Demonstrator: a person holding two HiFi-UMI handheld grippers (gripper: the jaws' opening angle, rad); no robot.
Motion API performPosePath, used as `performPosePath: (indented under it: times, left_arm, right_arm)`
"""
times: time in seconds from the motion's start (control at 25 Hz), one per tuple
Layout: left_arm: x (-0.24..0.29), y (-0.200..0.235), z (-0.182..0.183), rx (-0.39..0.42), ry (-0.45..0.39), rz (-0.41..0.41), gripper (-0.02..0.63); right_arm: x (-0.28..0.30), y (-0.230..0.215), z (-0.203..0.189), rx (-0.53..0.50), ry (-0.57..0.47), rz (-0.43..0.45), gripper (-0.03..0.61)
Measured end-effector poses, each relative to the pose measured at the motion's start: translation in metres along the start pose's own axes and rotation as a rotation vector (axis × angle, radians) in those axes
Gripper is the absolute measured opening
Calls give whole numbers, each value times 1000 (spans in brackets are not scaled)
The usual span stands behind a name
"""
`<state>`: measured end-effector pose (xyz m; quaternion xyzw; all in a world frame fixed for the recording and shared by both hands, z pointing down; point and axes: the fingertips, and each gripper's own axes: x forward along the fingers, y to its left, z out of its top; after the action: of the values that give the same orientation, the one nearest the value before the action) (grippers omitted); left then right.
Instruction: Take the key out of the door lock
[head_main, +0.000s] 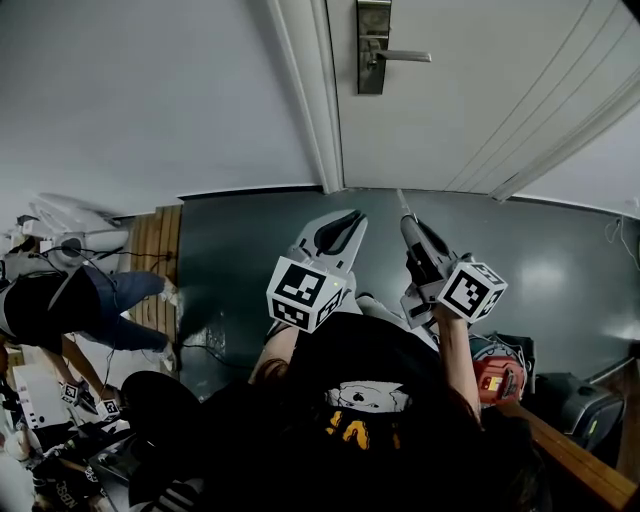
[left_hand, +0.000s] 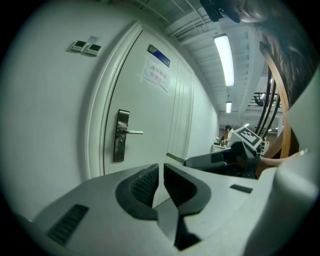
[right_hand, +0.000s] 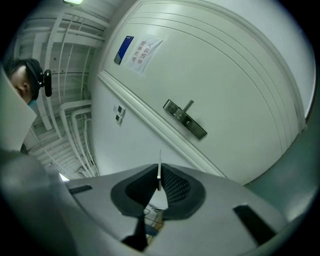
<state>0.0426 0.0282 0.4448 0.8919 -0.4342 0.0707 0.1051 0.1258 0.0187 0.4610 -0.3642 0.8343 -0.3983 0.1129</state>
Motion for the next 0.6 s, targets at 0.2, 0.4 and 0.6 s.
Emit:
performPosePath:
  times: [0.2, 0.4, 0.6]
  left_arm:
    - [-2, -4, 1, 6, -2, -5, 35]
    - [0, -4, 2, 10, -2, -9, 35]
    - [0, -6, 2, 14, 2, -20, 35]
  right_arm:
    - [-2, 1, -3, -21, 13, -7, 20]
    - [-1, -1, -1, -29, 13, -10, 20]
    - [-2, 1, 0, -55, 13, -21, 20]
